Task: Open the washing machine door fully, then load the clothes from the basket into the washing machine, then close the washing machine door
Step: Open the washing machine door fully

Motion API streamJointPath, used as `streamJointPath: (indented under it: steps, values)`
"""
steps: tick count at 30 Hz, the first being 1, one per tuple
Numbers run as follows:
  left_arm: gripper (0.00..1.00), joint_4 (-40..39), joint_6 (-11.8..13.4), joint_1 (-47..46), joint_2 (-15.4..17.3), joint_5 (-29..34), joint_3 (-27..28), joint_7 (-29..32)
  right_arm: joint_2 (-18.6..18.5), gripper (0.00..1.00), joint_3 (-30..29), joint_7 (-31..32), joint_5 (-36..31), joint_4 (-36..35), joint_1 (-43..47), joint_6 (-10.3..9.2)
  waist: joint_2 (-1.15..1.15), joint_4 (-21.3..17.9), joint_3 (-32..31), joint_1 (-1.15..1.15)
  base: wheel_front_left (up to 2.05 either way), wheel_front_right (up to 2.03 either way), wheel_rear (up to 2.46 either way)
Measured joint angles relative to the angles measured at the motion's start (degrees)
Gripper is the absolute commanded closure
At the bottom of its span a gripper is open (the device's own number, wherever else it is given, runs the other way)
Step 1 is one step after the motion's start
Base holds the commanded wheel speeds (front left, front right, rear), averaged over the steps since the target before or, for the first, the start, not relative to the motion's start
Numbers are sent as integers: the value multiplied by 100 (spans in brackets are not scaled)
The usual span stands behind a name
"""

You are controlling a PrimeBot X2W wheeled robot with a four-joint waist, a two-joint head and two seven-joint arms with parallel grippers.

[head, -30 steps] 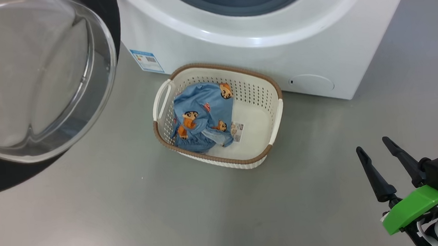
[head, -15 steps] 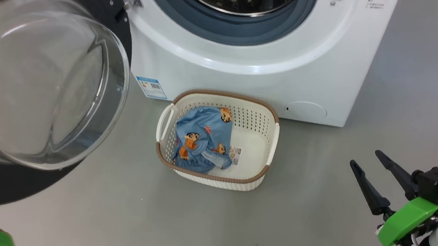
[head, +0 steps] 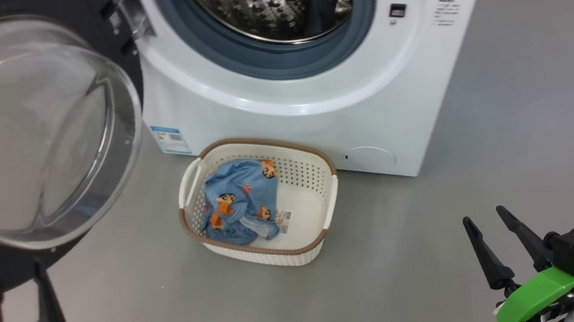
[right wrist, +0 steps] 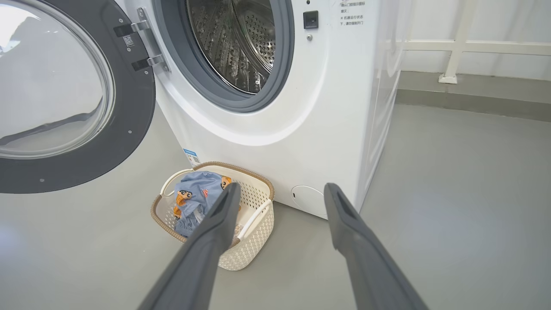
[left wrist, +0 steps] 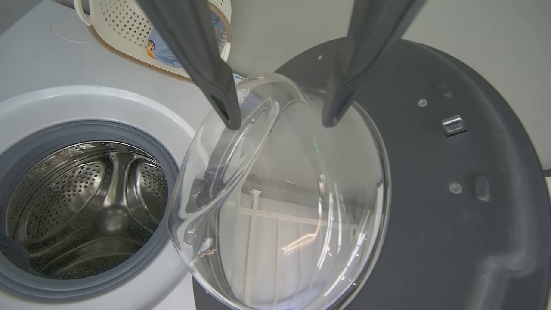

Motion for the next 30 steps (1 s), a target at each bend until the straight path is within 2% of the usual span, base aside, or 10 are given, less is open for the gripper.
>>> streamJointPath:
  steps: [13,30]
  values:
    - [0,-353,0,357,226,-513,-1013,0,85,0,-232,0,-1,-57,82,0,0,-790,-61,0,0,0,0]
    - [0,-661,0,595,368,-467,-1378,1,169,0,-526,0,-9,-135,99,0,0,-1815,22,0,0,0,0]
